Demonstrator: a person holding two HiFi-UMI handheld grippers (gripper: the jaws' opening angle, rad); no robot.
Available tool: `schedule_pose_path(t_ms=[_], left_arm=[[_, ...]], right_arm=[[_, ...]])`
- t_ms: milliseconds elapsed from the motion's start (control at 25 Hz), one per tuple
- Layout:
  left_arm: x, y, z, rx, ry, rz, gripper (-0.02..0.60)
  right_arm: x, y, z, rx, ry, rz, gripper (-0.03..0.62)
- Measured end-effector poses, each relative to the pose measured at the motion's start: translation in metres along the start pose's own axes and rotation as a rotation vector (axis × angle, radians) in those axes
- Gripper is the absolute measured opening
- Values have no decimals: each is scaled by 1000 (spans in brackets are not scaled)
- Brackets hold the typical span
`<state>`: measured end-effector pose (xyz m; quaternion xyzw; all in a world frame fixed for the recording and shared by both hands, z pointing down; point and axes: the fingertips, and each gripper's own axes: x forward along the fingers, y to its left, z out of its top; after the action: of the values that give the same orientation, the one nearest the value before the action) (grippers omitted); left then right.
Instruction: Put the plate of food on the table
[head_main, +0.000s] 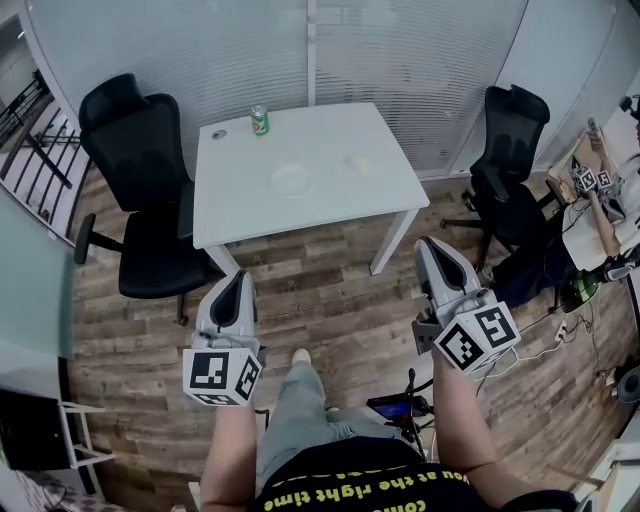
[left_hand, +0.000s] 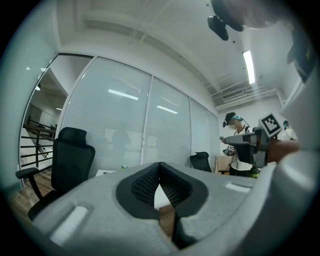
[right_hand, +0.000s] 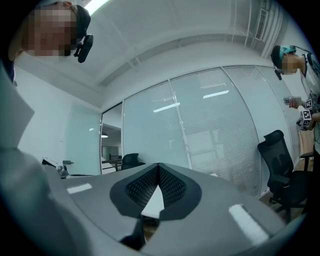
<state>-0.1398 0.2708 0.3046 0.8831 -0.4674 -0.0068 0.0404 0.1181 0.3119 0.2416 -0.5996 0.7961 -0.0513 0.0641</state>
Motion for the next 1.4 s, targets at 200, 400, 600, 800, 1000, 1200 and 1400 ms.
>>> schedule_pose_path(t_ms=[200,400,600,800,1000,1200,1400], left_arm=[[48,29,7,-16,-5,-18,1],[94,58,11,-23,-11,-35,0],[136,85,12,-24,-9,-44,2],[167,107,7,-40,8,-64,0],[188,135,0,-59,28,-57,0],[200,163,-4,-68,35,-55,1],[204,188,-7,-75,40,-36,0]], right_arm=[[44,-16,3,-5,-7,-21,6],[86,-32,1,-3,-9,-49,6],[124,-45,-6,-5,6,-69,6],[159,-58,-6,22,-15,-76,6],[194,-61,-6,25,-30,-71,6],[224,-48,-8,20,-47,-29,6],[245,-43,-14,12,-31,-31,6]])
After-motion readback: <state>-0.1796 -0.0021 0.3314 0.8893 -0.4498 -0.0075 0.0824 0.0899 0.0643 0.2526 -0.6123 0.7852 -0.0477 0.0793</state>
